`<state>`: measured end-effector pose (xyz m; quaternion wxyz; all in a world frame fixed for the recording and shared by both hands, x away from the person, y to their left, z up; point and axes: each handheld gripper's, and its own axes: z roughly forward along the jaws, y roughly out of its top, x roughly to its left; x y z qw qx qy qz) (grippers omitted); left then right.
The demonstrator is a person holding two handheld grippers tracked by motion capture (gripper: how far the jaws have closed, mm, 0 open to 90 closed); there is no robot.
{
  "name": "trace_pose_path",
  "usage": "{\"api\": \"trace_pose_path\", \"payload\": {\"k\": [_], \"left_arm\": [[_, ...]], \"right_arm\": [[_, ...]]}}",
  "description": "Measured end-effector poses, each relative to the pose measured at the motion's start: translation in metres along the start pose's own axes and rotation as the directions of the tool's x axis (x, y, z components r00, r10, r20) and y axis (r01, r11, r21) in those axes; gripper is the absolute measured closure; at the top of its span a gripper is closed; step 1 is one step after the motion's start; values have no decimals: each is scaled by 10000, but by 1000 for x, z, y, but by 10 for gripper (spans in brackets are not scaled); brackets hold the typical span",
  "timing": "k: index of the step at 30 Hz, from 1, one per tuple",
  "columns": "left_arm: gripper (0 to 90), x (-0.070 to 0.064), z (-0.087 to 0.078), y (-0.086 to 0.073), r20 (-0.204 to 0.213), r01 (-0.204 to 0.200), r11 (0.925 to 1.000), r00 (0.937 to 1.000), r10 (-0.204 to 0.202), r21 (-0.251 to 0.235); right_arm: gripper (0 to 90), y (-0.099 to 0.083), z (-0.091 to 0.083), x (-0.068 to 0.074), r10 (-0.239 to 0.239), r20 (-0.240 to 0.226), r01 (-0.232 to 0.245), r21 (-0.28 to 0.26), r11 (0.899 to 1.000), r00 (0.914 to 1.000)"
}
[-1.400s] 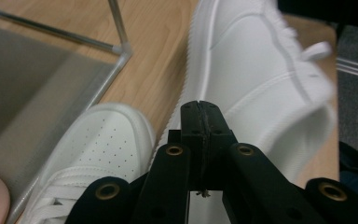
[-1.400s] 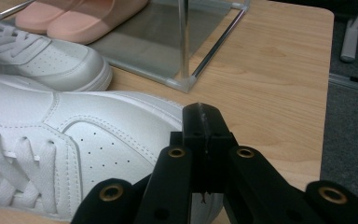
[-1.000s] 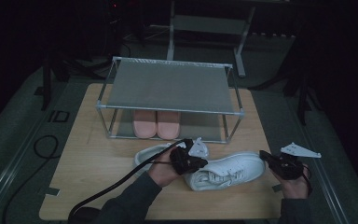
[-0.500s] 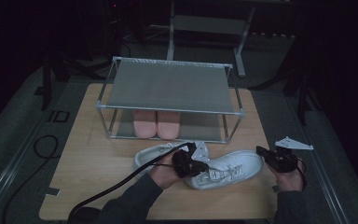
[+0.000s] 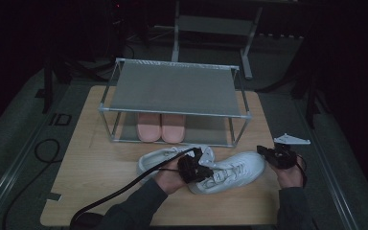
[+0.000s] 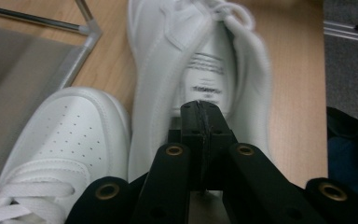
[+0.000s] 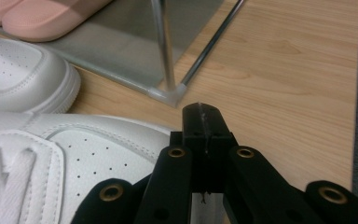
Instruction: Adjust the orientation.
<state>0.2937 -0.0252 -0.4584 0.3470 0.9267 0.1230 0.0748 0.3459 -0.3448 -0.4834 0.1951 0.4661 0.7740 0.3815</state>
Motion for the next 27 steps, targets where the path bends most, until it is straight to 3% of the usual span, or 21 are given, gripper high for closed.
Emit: {"api": "trace_pose_path", "payload": {"k": [7, 13, 17, 19, 27], "left_arm": [[899, -2, -1, 0, 161, 32, 10000, 9999, -31, -52], [899, -1, 7, 0, 336, 187, 9996, 9992, -194, 224], [900, 1, 11, -2, 183, 212, 9988, 9996, -220, 448], [900, 2, 13, -3, -11, 249, 9983, 9997, -249, 535], [900, 3, 12, -7, 298, 475, 9970, 9983, -494, 611]], "right_arm": [[899, 1, 3, 1, -135, 135, 132, 176, 9998, 9998], [899, -4, -8, -2, -40, 274, 40, -12, 10000, 9996], [899, -7, -11, -2, -34, 303, 34, 11, 10000, 9995], [899, -11, -11, -3, 43, 342, -45, 65, 10000, 9994], [899, -21, 1, -11, 519, 315, -528, 278, 9982, 9982]]}}
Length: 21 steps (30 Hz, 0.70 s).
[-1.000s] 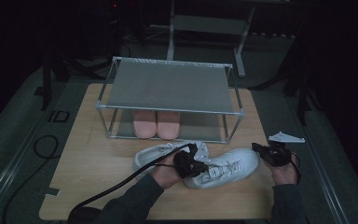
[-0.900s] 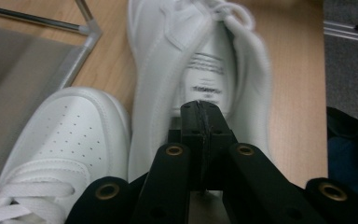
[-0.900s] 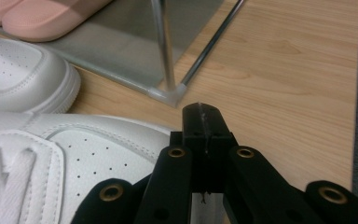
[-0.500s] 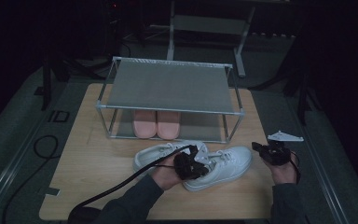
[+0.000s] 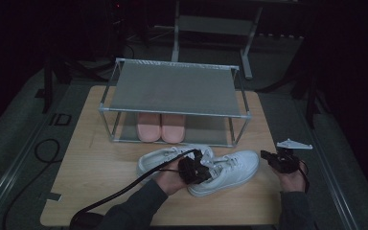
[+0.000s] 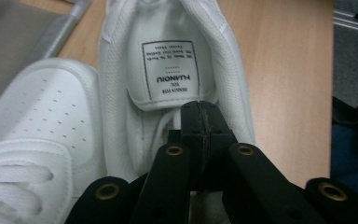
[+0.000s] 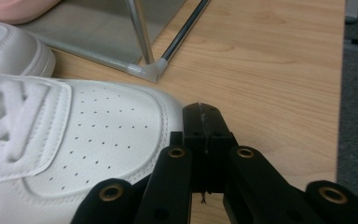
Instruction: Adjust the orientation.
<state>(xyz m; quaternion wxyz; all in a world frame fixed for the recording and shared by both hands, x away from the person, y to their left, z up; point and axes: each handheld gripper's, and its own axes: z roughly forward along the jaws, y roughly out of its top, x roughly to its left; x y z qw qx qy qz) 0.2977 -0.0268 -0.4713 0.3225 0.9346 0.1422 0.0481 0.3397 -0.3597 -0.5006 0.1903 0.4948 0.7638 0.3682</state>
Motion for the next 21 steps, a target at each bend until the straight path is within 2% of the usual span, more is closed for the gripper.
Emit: {"api": "trace_pose_path", "payload": {"k": [2, 4, 11, 21], "left_arm": [[900, 1, -3, -2, 73, 251, 9996, 9997, -250, -125], [900, 1, -5, -4, 102, 284, 9995, 9995, -283, -106], [900, -1, -16, -19, 118, 438, 9990, 9990, -436, -134], [900, -6, -44, -47, -262, 717, 9974, 9971, -719, -76]], "right_arm": [[899, 0, 4, 1, 66, -50, -66, 49, 10000, 10000], [899, -1, 8, 3, 14, -53, -13, 107, 9999, 10000], [900, -4, 6, 13, -213, -608, 223, 159, 9996, 9979], [900, -14, 2, 40, -337, -1246, 341, 12, 9994, 9916]]}}
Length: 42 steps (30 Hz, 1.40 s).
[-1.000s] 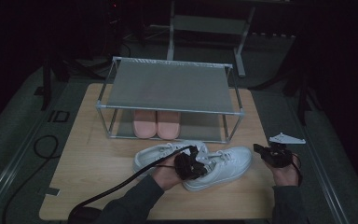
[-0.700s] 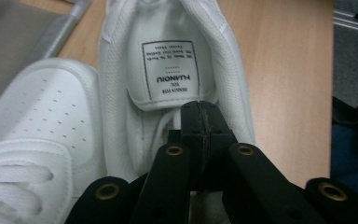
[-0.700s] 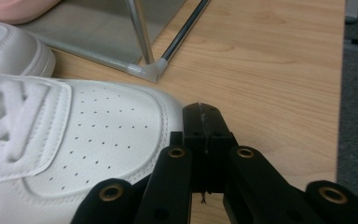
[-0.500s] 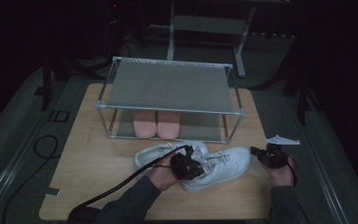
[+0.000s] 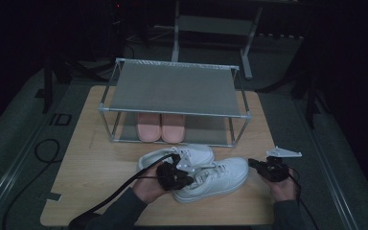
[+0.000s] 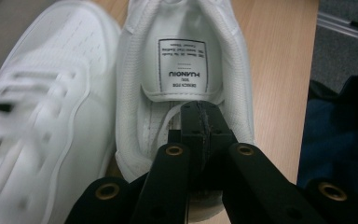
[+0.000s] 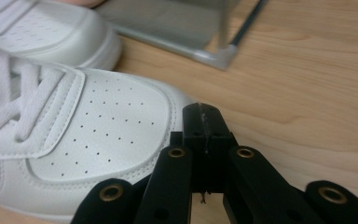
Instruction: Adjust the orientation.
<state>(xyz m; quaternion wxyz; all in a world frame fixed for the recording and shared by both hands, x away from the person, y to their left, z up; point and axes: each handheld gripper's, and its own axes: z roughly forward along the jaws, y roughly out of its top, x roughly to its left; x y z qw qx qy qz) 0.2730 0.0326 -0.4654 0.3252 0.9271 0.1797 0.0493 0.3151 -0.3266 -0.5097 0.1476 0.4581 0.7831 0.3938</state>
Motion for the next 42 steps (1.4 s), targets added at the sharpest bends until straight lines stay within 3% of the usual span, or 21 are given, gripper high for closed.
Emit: {"api": "trace_pose_path", "payload": {"k": [11, 20, 26, 29, 30, 31, 34, 37, 42], "left_arm": [[900, 2, -24, -29, -492, 361, 9992, 9982, -354, 141], [900, 1, -34, -40, -714, 440, 9985, 9966, -415, 332], [899, 3, -40, -48, -709, 699, 9973, 9951, -683, 205], [898, 3, -43, -50, -676, 708, 9974, 9953, -697, 139], [897, 2, -43, -50, -692, 686, 9976, 9953, -675, 137], [897, 2, -45, -50, -717, 701, 9975, 9950, -691, 117], [894, 1, -48, -51, -783, 703, 9975, 9945, -702, -17], [892, 1, -52, -53, -800, 701, 9975, 9943, -708, -109], [886, 5, -61, -54, -990, 788, 9957, 9916, -834, -491]], "right_arm": [[900, -3, 5, 35, -364, -505, 369, 76, 9993, 9981], [900, -6, 6, 46, -383, -945, 384, 2, 9993, 9948], [900, -7, 7, 55, -436, -1241, 428, -87, 9990, 9913], [900, -5, 7, 58, -470, -1399, 443, -225, 9988, 9890], [900, -5, 7, 59, -455, -1567, 416, -283, 9987, 9866], [900, -4, 8, 60, -363, -2014, 296, -363, 9989, 9788], [900, -1, 15, 72, -650, -1932, 586, -386, 9975, 9790], [900, 1, 17, 74, -732, -1845, 666, -415, 9969, 9801], [900, 1, 5, 67, -821, -957, 783, -423, 9960, 9920]]}}
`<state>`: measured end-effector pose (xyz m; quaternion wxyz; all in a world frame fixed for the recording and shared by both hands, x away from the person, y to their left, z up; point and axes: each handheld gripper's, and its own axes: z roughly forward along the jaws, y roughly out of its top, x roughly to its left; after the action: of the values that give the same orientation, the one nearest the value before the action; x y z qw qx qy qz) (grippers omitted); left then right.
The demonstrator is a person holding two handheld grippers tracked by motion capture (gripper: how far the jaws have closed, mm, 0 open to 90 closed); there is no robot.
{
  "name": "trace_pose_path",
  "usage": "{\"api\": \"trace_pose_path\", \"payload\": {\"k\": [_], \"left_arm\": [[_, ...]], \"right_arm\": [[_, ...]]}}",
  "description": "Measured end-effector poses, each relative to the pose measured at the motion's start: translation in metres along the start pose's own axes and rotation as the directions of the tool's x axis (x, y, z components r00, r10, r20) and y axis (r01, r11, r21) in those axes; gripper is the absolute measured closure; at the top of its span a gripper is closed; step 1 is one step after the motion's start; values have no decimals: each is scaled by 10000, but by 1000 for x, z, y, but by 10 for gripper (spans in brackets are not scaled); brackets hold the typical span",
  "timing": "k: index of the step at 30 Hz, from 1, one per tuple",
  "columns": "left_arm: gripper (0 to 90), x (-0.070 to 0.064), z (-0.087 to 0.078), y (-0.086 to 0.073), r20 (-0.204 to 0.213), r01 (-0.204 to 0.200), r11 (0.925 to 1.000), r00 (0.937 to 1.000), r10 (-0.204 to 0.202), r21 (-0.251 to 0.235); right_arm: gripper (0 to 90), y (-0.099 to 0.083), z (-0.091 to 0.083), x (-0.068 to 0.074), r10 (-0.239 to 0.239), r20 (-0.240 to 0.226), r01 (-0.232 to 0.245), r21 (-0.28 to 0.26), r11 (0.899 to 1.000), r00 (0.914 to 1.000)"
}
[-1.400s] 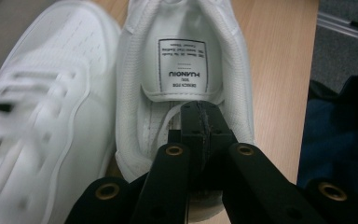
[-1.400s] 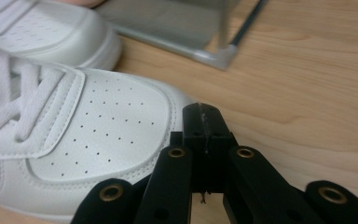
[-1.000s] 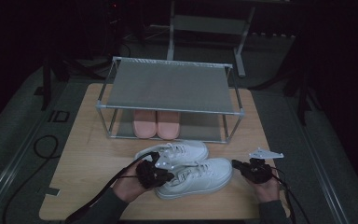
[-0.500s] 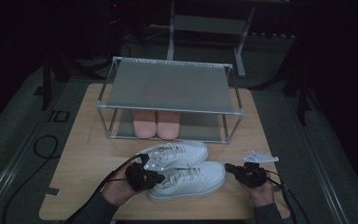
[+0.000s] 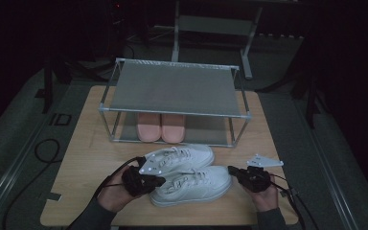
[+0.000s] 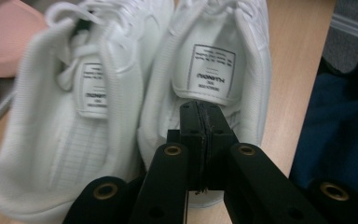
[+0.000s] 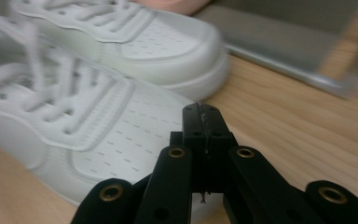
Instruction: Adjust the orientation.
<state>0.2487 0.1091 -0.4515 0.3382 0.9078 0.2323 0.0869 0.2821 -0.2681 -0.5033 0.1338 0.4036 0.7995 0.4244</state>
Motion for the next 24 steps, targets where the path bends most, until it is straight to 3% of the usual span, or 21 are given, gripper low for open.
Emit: {"api": "trace_pose_path", "payload": {"k": [4, 9, 13, 15, 17, 19, 24], "left_arm": [[867, 8, -4, 1, -461, 81, 10000, 9989, -83, -59], [868, 19, 0, 2, -639, 344, 9993, 9973, -350, -110], [879, 23, 2, 3, -679, 384, 9992, 9969, -393, -133], [886, 25, 2, 3, -701, 402, 9990, 9967, -413, -169], [887, 27, 2, 4, -747, 422, 9990, 9963, -432, -151], [884, 28, 2, 4, -806, 466, 9988, 9956, -477, -160], [877, 30, 3, 6, -820, 488, 9986, 9954, -505, -221]], "right_arm": [[900, -9, -9, -3, -169, 670, 145, 355, 9993, 9976], [900, -25, -7, -7, 16, 900, -86, 772, 9970, 9959], [900, -27, -2, -9, 131, 992, -209, 777, 9968, 9950], [900, -25, -1, -10, 232, 868, -292, 687, 9972, 9960], [900, -24, 3, -7, 245, 350, -270, 741, 9969, 9991], [900, -24, 5, -3, 87, 492, -124, 755, 9971, 9988], [900, -23, 4, -3, 211, 421, -241, 718, 9971, 9989]]}}
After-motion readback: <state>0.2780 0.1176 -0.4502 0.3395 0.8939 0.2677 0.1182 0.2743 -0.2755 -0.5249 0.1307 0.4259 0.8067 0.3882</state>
